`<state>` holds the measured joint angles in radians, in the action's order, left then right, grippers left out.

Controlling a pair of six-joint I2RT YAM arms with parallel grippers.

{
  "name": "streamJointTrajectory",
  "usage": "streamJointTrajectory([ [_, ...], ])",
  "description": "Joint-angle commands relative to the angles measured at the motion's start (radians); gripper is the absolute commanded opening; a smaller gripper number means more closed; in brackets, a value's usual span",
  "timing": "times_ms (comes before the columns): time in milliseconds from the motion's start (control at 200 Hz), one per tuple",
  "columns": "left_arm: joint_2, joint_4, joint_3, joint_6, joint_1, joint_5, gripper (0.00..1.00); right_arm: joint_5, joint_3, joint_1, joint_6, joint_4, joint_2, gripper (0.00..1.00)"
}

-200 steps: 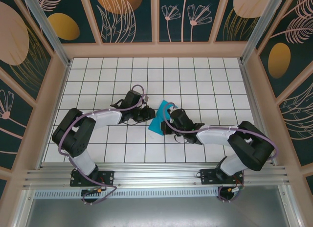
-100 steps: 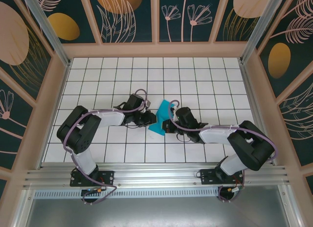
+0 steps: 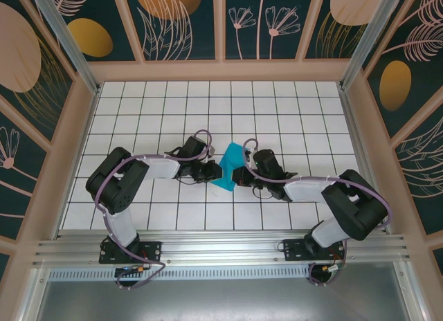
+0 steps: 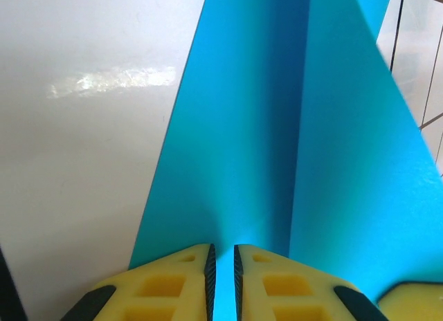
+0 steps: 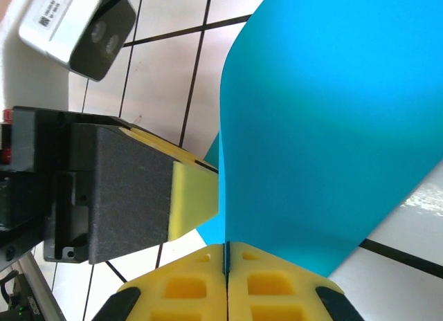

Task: Fold a paper plane with a square sheet of paper (pick it up from the middle)

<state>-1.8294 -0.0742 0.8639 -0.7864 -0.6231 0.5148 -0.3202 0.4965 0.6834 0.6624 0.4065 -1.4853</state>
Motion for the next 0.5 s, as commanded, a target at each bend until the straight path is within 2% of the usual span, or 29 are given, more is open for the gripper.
streamJointTrajectory([
  [0, -0.016, 0.040, 0.013, 0.035, -0.003, -0.027, 0.20, -0.029, 0.017, -0.017, -0.026, -0.027, -0.021, 0.08],
  [495, -0.027, 0.040, 0.022, 0.040, -0.004, -0.025, 0.19, -0.067, 0.105, -0.065, -0.149, -0.159, -0.086, 0.09],
])
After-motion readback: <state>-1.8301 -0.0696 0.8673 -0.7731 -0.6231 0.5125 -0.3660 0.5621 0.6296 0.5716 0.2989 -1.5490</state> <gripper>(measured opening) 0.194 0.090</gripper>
